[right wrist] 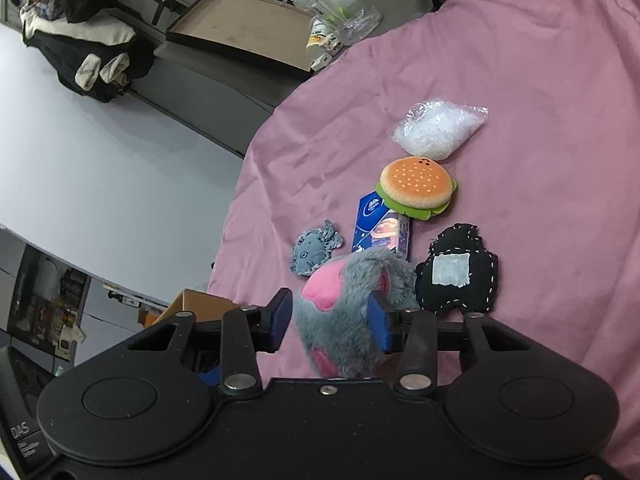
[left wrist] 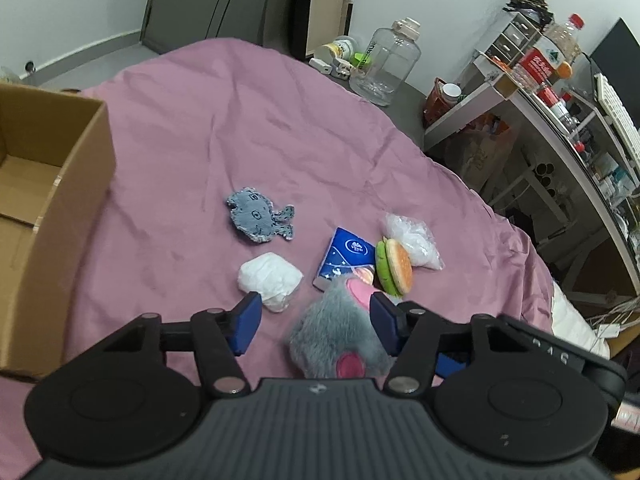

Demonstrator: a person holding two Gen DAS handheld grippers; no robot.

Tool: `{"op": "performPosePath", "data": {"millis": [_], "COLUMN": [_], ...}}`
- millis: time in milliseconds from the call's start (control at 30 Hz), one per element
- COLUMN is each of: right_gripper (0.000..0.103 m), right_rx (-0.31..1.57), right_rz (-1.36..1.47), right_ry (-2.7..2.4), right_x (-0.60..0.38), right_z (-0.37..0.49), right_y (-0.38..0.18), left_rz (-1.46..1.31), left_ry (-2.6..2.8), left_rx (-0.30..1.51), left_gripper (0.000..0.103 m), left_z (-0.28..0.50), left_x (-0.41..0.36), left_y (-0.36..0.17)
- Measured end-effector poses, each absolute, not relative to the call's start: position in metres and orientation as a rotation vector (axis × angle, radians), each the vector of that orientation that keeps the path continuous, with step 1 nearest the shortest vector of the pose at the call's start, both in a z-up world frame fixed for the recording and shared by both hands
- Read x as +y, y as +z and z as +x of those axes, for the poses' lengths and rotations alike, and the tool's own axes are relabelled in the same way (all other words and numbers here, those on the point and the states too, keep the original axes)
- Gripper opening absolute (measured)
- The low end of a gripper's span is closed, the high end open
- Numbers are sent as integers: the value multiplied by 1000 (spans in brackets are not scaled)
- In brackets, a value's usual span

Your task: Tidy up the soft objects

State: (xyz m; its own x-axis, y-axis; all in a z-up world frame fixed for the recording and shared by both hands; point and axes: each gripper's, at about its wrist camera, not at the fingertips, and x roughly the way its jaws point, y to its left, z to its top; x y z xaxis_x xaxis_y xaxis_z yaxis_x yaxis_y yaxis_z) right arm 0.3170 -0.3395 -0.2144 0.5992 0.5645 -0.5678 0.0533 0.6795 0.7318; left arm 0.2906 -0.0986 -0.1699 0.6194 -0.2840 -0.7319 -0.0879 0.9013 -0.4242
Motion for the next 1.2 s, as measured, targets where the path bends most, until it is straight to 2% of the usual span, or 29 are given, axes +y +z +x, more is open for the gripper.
{"op": "performPosePath", "data": {"millis": [133, 300, 367, 400, 433, 600, 1200], "right_gripper": [36, 33, 30, 30, 29, 27, 27], "right_rx": [918, 940, 940, 943, 946, 937, 885], "right_rz": [840, 863, 870, 874, 875, 840, 768], "right_ry": [334, 334, 329, 327, 327, 348, 433], "right_x": [-343, -344, -345, -346, -345, -341, -297], "right_z": [325, 331, 332, 332, 332, 328, 306], "right_y": [-227, -236, -238, -239, -240, -232, -173], "left_rz": [-491, -572, -597, -638, -688, -666, -675], "left_ry": [-125, -128, -133, -145, -157, -136, -104], "left_rx": [922, 937, 938, 944, 952, 935, 811], "left_gripper": [49, 48, 43, 32, 28, 25, 25], "left_z": [302, 309, 310, 310, 310, 303, 259], "left_x": [-100, -99, -100, -99, -96, -98, -56], "left_y": [-182, -197, -201, -204, -207, -198, -142]}}
